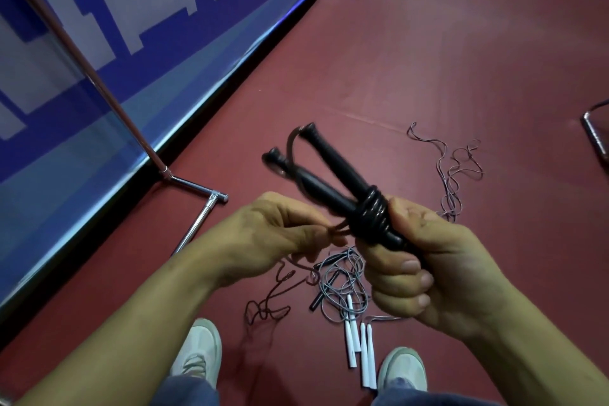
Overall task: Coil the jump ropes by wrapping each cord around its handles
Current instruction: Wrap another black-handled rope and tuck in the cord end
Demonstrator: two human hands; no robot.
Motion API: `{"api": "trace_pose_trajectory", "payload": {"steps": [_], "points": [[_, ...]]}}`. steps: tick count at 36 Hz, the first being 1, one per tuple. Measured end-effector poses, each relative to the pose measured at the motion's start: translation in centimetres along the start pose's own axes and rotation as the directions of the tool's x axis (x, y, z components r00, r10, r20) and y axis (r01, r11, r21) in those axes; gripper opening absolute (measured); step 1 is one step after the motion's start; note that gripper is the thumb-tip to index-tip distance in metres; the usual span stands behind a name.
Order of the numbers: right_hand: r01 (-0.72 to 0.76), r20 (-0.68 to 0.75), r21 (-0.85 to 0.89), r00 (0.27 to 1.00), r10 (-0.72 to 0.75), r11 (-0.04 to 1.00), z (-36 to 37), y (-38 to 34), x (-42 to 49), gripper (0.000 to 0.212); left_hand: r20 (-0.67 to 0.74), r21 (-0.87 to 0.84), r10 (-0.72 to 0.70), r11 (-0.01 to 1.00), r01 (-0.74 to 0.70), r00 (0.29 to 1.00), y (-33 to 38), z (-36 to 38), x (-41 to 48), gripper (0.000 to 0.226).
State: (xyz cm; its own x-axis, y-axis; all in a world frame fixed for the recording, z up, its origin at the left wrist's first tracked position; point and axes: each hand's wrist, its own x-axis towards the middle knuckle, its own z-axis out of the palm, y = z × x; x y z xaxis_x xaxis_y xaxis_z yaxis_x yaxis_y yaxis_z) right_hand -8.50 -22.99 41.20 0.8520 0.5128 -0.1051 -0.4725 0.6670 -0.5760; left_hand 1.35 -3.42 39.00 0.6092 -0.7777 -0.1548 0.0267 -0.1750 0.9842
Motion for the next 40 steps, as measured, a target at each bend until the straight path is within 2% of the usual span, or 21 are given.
{"api": "trace_pose_trajectory", "payload": {"steps": [2,3,4,7,9,11,12,14,16,18,21,27,30,31,34,38,40], "points": [[-0.078,0.0,-0.032,0.997,0.078,0.996,-0.3,0.0,-0.1,0.028,-0.004,0.084,-0.027,0.996,0.027,1.0,-0.4,-0.6,0.1,0.033],[-0.118,0.01,-0.046,0.993,0.119,0.992,-0.4,-0.1,-0.3,0.03,0.008,0.081,-0.045,0.996,0.044,0.999,-0.5,-1.0,0.0,0.029],[-0.154,0.022,-0.07,0.987,0.156,0.986,-0.5,-0.2,-0.4,0.031,0.037,0.08,-0.055,0.995,0.052,0.998,-0.6,-1.5,-0.2,0.024],[-0.255,0.039,-0.179,0.963,0.265,0.95,-0.7,-0.5,-1.1,0.032,0.198,0.108,-0.069,0.993,0.048,0.978,-0.3,-2.2,-0.5,0.033],[-0.325,0.006,-0.272,0.941,0.339,0.906,-0.7,-0.7,-1.5,0.041,0.267,0.013,-0.095,0.995,0.095,0.959,-0.3,-2.3,-0.3,0.014],[-0.384,-0.059,-0.393,0.917,0.394,0.835,-0.6,-0.9,-1.8,0.045,0.303,-0.065,-0.132,0.985,0.158,0.944,-0.5,-2.4,0.1,0.018],[-0.41,-0.097,-0.45,0.906,0.413,0.793,-0.5,-0.8,-1.8,0.043,0.323,-0.045,-0.152,0.983,0.176,0.934,-0.7,-2.4,0.2,0.022],[-0.435,-0.17,-0.536,0.895,0.412,0.724,-0.7,-0.4,-1.8,0.037,0.319,0.072,-0.19,0.982,0.176,0.929,-1.1,-2.4,0.4,0.027],[-0.472,-0.261,-0.585,0.88,0.398,0.659,-1.1,0.1,-1.4,0.03,0.266,0.288,-0.232,0.945,0.153,0.936,-1.1,-2.2,0.5,0.021],[-0.544,-0.353,-0.605,0.838,0.417,0.581,-1.5,0.6,-1.0,0.026,0.191,0.517,-0.256,0.847,0.124,0.948,-1.2,-1.7,0.7,0.014],[-0.628,-0.45,-0.608,0.777,0.441,0.486,-1.9,0.9,-0.7,0.037,0.088,0.683,-0.202,0.725,0.089,0.975,-0.9,-0.8,1.0,0.006],[-0.635,-0.59,-0.763,0.76,0.271,0.12,-1.7,1.3,0.6,0.028,0.106,0.764,-0.002,0.64,-0.08,0.994,-0.1,1.5,0.8,0.003],[-0.623,-0.625,-0.78,0.769,0.136,-0.064,-2.0,2.0,1.3,0.026,0.116,0.809,0.062,0.574,-0.131,0.991,-0.4,2.0,0.7,0.014],[-0.627,-0.632,-0.775,0.771,0.083,-0.075,-2.4,2.2,1.3,0.026,0.106,0.817,0.079,0.561,-0.132,0.991,-0.6,2.0,0.6,0.017],[-0.613,-0.613,-0.79,0.788,-0.056,0.023,-2.9,2.1,1.3,0.023,0.073,0.819,0.167,0.552,-0.154,0.983,-0.9,2.0,0.3,0.018],[-0.531,-0.524,-0.847,0.825,-0.21,0.025,-2.9,2.2,1.2,0.014,0.018,0.8,0.307,0.566,-0.198,0.951,-1.0,1.6,0.1,0.019],[-0.507,-0.503,-0.86,0.824,-0.262,0.059,-2.8,2.2,1.1,0.013,-0.034,0.775,0.338,0.603,-0.189,0.941,-0.9,1.4,0.1,0.011]]}}
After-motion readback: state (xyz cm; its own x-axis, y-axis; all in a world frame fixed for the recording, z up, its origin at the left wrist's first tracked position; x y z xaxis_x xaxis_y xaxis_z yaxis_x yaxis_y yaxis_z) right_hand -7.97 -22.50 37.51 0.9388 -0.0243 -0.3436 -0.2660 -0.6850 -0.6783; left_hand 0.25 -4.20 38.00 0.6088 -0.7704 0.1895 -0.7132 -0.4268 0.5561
